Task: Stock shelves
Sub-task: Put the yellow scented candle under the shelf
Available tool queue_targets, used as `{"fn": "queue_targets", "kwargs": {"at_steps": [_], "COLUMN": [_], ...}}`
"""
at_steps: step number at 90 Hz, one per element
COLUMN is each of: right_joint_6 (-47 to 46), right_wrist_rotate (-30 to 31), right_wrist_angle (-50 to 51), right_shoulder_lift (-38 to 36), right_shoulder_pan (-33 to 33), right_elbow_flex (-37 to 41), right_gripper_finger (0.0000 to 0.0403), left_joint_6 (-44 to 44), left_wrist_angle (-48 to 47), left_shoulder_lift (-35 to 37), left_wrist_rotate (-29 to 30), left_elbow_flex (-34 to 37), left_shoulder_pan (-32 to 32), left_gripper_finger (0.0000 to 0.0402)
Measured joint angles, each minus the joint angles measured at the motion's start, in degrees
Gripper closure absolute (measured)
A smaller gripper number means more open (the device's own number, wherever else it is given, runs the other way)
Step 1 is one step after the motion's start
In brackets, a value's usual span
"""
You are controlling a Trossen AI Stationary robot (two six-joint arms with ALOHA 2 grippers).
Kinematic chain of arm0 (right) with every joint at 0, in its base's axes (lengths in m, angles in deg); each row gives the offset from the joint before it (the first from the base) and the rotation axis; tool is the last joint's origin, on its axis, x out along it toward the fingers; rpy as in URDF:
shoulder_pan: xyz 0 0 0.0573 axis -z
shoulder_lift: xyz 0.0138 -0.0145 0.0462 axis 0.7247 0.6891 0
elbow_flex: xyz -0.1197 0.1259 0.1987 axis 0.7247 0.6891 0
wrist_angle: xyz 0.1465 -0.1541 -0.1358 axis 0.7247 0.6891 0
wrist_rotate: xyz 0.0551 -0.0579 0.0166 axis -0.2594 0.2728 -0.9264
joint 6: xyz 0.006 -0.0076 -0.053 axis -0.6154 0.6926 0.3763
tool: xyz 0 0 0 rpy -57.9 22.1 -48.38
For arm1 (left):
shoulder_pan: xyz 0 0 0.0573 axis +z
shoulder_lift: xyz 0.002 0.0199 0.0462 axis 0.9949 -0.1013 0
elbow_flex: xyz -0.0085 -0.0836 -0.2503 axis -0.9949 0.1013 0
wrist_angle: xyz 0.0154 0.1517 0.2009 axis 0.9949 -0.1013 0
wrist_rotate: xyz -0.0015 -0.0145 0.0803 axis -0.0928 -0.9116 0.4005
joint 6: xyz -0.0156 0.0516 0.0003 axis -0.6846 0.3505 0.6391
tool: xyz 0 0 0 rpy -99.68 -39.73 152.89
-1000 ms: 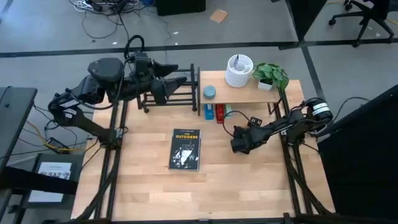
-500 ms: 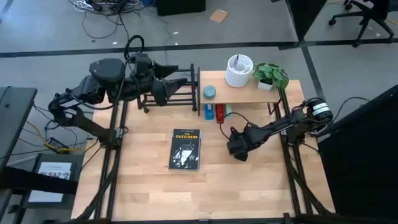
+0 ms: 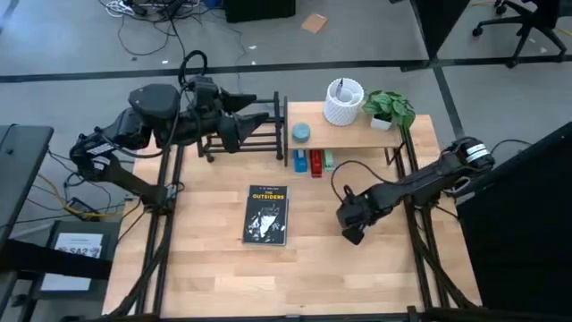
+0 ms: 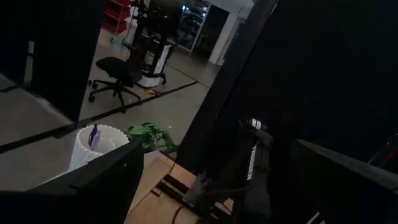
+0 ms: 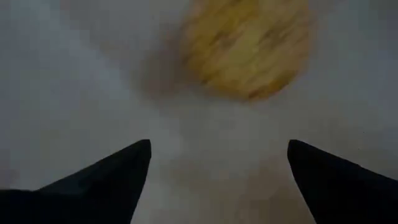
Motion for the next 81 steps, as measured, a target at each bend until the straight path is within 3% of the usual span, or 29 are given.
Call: {"fn": "queue_targets", "kwargs": {"at_steps": [13, 29, 43, 81], "right_joint_6": [-4.5, -6.3, -2.4, 16.6], "right_wrist_rotate": [0.0, -0.4, 0.7, 4.7], "right_wrist_angle": [-14.5, -13.8, -13.3, -5.8], "right_shoulder_lift": [2.1, 9.1, 9.8, 9.2], "right_shoulder_pan": [-3.9, -2.4, 1.4, 20.0], "right_elbow_flex": [1.3, 1.5, 1.5, 1.4], "right_gripper_finger": [0.0123, 0.0263, 0.0385, 0.0400], "left_joint_6": [0.0, -0.1, -0.5, -0.6], "left_wrist_angle": [0.0, -0.4, -0.9, -1.2], "left_shoulder_lift": [0.0, 0.0, 0.0, 0.0], "left_wrist_rotate": [0.0, -0.8, -1.1, -1.8], "left_elbow_flex": [0.0, 0.0, 0.0, 0.0], "left_shoulder_pan": [0.0, 0.0, 0.0, 0.0], "left_gripper_finger": [0.0019, 0.0025, 0.0036, 0.0049]}}
